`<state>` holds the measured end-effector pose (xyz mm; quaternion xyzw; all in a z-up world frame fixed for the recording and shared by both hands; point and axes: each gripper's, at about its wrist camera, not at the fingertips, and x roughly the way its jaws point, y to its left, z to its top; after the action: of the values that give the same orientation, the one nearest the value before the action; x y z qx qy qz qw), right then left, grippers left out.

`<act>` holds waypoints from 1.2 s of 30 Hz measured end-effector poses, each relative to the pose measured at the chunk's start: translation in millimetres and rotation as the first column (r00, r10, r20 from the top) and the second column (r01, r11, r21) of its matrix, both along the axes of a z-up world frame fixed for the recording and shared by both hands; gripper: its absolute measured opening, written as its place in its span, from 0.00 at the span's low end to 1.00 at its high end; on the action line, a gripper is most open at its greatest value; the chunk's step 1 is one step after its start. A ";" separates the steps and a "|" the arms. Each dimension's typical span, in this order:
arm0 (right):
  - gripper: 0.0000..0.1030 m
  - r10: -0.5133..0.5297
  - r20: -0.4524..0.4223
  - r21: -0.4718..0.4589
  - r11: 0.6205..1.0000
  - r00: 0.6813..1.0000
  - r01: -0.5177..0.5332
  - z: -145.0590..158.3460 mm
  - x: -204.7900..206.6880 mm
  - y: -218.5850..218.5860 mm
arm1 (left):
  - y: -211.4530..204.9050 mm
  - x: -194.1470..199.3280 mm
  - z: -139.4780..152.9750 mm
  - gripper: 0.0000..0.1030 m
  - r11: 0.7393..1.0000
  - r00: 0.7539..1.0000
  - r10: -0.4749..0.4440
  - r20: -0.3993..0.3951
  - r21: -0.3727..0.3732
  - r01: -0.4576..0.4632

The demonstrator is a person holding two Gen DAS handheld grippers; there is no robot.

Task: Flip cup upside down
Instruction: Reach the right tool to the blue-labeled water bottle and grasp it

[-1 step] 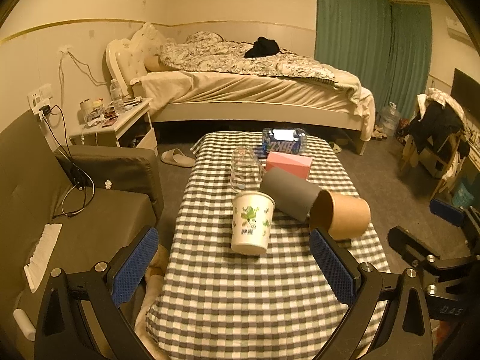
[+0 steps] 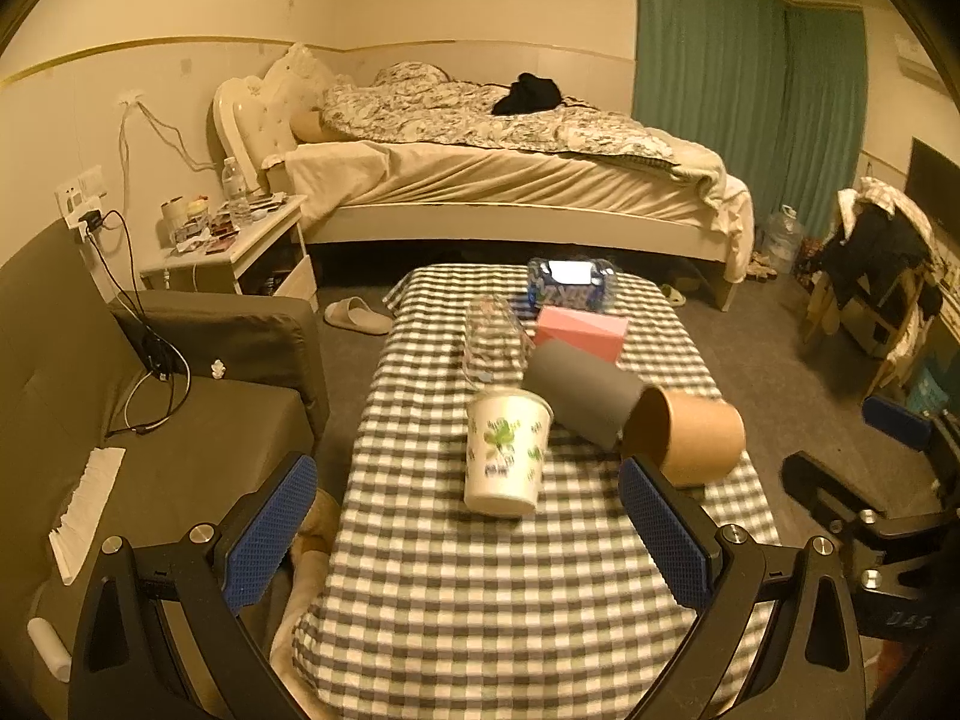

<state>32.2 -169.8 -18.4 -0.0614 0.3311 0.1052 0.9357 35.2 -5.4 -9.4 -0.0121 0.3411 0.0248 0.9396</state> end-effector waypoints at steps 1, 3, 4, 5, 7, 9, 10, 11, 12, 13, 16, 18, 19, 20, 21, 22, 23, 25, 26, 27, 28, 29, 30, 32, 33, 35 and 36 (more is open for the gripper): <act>1.00 0.019 0.004 -0.009 1.000 1.000 -0.018 5.0 6.9 -1.7 | -0.1 8.9 1.2 1.00 1.000 1.000 0.011 -0.004 0.000 -0.011; 1.00 0.058 0.015 -0.041 0.997 0.998 -0.057 20.0 28.1 -12.0 | -0.5 21.8 4.0 1.00 1.000 1.000 0.028 -0.008 0.001 -0.028; 1.00 0.083 0.018 -0.062 0.995 0.996 -0.081 24.5 40.3 -13.8 | 0.7 32.1 6.3 1.00 0.999 0.999 0.034 -0.010 0.001 -0.034; 1.00 0.109 0.017 -0.084 0.991 0.994 -0.108 30.4 54.9 -15.5 | 1.9 42.5 8.6 1.00 0.999 0.999 0.043 -0.009 0.004 -0.043; 1.00 0.161 0.016 -0.139 0.978 0.987 -0.157 36.7 83.0 -16.2 | 4.1 61.7 11.5 1.00 0.999 0.999 0.053 -0.009 0.003 -0.053; 1.00 0.201 -0.009 -0.202 0.959 0.979 -0.199 40.4 117.9 -17.2 | 5.8 83.5 12.0 1.00 0.998 0.998 0.066 -0.016 0.004 -0.066; 1.00 0.215 -0.022 -0.228 0.950 0.976 -0.214 40.2 134.1 -16.9 | 8.0 96.6 11.9 1.00 0.997 0.997 0.072 -0.023 0.005 -0.072; 1.00 0.229 -0.036 -0.250 0.940 0.973 -0.231 38.0 152.0 -16.0 | 8.6 108.0 10.7 1.00 0.997 0.997 0.078 -0.031 0.006 -0.077; 1.00 0.240 -0.052 -0.263 0.933 0.969 -0.245 35.7 170.0 -16.4 | 9.1 119.9 7.7 1.00 0.997 0.996 0.083 -0.040 0.008 -0.083; 1.00 0.248 -0.073 -0.271 0.927 0.966 -0.259 32.0 188.6 -15.9 | 9.9 131.1 5.0 1.00 0.996 0.995 0.087 -0.050 0.009 -0.087; 1.00 0.283 -0.138 -0.301 0.901 0.949 -0.313 17.5 241.5 -10.6 | 12.9 167.5 -6.2 1.00 0.995 0.992 0.103 -0.076 0.014 -0.102; 1.00 0.305 -0.172 -0.323 0.881 0.937 -0.346 5.2 273.0 -3.9 | 16.3 192.5 -13.9 1.00 0.993 0.989 0.117 -0.093 0.015 -0.116; 1.00 0.319 -0.198 -0.328 0.870 0.927 -0.369 -3.8 290.8 0.4 | 19.2 206.2 -17.7 1.00 0.993 0.988 0.120 -0.100 0.008 -0.120; 1.00 0.329 -0.214 -0.333 0.861 0.920 -0.386 -11.1 303.4 4.8 | 20.9 218.0 -21.6 1.00 0.992 0.987 0.125 -0.105 0.004 -0.125; 1.00 0.340 -0.229 -0.339 0.851 0.912 -0.402 -18.5 315.6 8.8 | 22.1 227.9 -25.0 1.00 0.992 0.986 0.128 -0.111 0.002 -0.128; 1.00 0.352 -0.246 -0.340 0.841 0.903 -0.421 -26.0 328.5 12.8 | 23.6 237.6 -28.3 1.00 0.992 0.985 0.127 -0.114 0.000 -0.128; 1.00 0.366 -0.262 -0.339 0.831 0.893 -0.440 -33.2 340.3 17.0 | 24.3 247.3 -32.1 1.00 0.992 0.985 0.127 -0.118 0.001 -0.128; 1.00 0.405 -0.287 -0.343 0.802 0.868 -0.488 -46.2 359.1 28.3 | 26.6 261.6 -38.1 1.00 0.992 0.984 0.124 -0.125 0.000 -0.125; 1.00 0.423 -0.292 -0.351 0.787 0.858 -0.507 -50.2 364.7 33.1 | 27.8 267.3 -40.7 1.00 0.992 0.984 0.121 -0.129 -0.003 -0.122; 1.00 0.443 -0.301 -0.354 0.771 0.845 -0.530 -54.6 369.1 37.9 | 29.3 272.2 -43.2 1.00 0.993 0.984 0.118 -0.133 -0.005 -0.120; 0.99 0.467 -0.316 -0.360 0.747 0.826 -0.559 -60.5 374.5 42.3 | 30.3 276.4 -46.7 1.00 0.993 0.984 0.114 -0.138 -0.007 -0.116; 0.98 0.482 -0.324 -0.373 0.726 0.814 -0.578 -66.6 378.9 45.8 | 31.1 281.3 -49.9 1.00 0.993 0.983 0.111 -0.148 -0.010 -0.114; 0.98 0.492 -0.340 -0.382 0.706 0.801 -0.596 -73.1 383.2 48.7 | 31.9 283.8 -53.6 1.00 0.994 0.982 0.107 -0.154 -0.014 -0.111; 0.95 0.502 -0.379 -0.381 0.681 0.777 -0.625 -86.7 392.1 52.1 | 31.8 289.3 -59.0 1.00 0.994 0.981 0.101 -0.168 -0.022 -0.106; 0.93 0.502 -0.390 -0.384 0.673 0.772 -0.632 -92.0 395.3 53.2 | 31.6 290.7 -61.9 1.00 0.995 0.980 0.095 -0.175 -0.024 -0.100; 0.93 0.500 -0.408 -0.381 0.667 0.764 -0.640 -102.3 401.8 54.2 | 29.4 294.9 -65.8 1.00 0.995 0.979 0.087 -0.183 -0.027 -0.093; 0.92 0.506 -0.415 -0.345 0.681 0.756 -0.645 -103.2 406.1 53.4 | 28.2 295.9 -67.3 1.00 0.996 0.979 0.085 -0.185 -0.026 -0.091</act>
<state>438.3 -116.3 -121.6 -0.3715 0.4407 0.3217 0.7512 331.2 22.8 -76.7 -0.0410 0.4259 0.0614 0.9018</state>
